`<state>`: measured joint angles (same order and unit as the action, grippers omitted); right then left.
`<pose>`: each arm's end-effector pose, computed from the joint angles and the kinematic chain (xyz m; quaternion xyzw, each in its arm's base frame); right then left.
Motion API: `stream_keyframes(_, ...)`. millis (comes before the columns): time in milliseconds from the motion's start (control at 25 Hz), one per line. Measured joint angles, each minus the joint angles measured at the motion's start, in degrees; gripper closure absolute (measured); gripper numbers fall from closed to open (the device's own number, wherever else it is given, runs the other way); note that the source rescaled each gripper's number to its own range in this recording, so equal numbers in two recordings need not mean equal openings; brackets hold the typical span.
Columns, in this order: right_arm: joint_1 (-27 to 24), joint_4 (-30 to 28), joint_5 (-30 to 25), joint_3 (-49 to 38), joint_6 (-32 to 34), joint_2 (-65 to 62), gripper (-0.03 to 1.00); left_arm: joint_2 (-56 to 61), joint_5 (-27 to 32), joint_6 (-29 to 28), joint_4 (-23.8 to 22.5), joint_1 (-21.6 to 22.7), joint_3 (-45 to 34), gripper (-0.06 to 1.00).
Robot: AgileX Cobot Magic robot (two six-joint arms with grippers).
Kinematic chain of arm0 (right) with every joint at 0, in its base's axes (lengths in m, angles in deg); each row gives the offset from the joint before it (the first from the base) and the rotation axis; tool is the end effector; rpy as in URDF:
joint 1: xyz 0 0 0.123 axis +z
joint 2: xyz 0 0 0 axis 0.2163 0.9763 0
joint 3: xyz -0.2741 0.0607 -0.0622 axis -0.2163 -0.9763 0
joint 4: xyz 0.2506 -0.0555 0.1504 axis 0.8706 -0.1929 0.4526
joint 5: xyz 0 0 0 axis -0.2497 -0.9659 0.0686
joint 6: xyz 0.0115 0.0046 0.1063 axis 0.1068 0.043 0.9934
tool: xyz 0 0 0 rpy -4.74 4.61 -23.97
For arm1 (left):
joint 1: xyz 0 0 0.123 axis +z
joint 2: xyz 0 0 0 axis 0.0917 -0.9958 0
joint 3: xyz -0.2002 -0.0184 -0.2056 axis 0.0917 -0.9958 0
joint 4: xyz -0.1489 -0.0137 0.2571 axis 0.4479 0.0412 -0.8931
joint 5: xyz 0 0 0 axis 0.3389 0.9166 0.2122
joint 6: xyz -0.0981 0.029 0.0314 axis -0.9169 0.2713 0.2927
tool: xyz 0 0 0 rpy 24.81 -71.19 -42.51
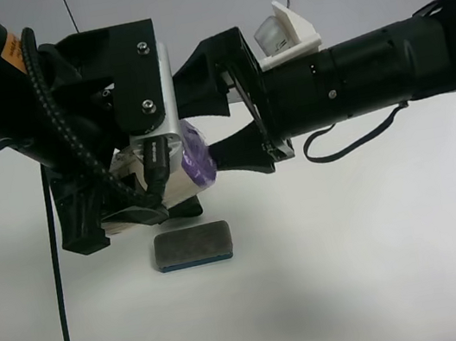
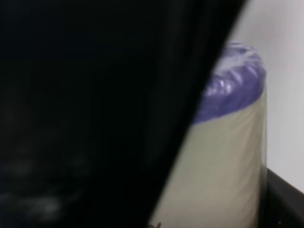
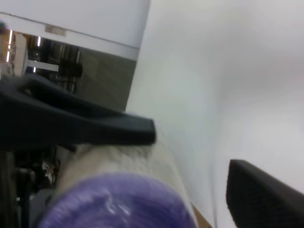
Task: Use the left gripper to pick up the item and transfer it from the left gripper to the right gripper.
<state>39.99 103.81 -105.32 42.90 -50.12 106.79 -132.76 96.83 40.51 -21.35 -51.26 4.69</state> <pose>0.2611 0.2239 0.2124 -0.0895 0.8041 0.5562 0.1898 0.2256 -0.2471 0.2776 0.6695 0.6929 -0.0549 0.2618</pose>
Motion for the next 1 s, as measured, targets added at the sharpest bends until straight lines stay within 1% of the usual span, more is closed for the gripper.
stream_keyframes(240,0.00,0.00,-0.62,0.46,0.70,0.00,0.16,0.00,0.00,0.01,0.04,0.00,0.00,0.94)
stream_keyframes(320,0.00,-0.10,-1.10,0.49,2.08,0.00,0.16,0.00,0.00,0.01,0.04,0.00,0.00,0.94)
stream_keyframes(720,0.00,-5.51,-1.29,0.49,7.73,0.00,0.17,0.00,-0.05,0.46,0.04,0.00,0.00,0.94)
stream_keyframes(800,0.00,-5.67,-0.74,0.49,8.07,0.00,0.20,0.00,-0.05,0.46,0.04,0.00,0.00,0.94)
stream_keyframes(880,0.00,-5.79,-0.02,0.49,8.09,0.00,0.28,0.00,-0.05,0.46,0.04,0.00,0.00,0.94)
stream_keyframes(960,0.00,-5.85,-0.02,0.49,8.09,0.00,0.41,0.00,-0.05,0.53,0.04,0.00,0.00,0.94)
stream_keyframes(1000,0.00,-5.89,-0.02,0.49,8.09,0.00,0.53,0.00,-0.05,0.71,0.04,0.00,0.00,0.94)
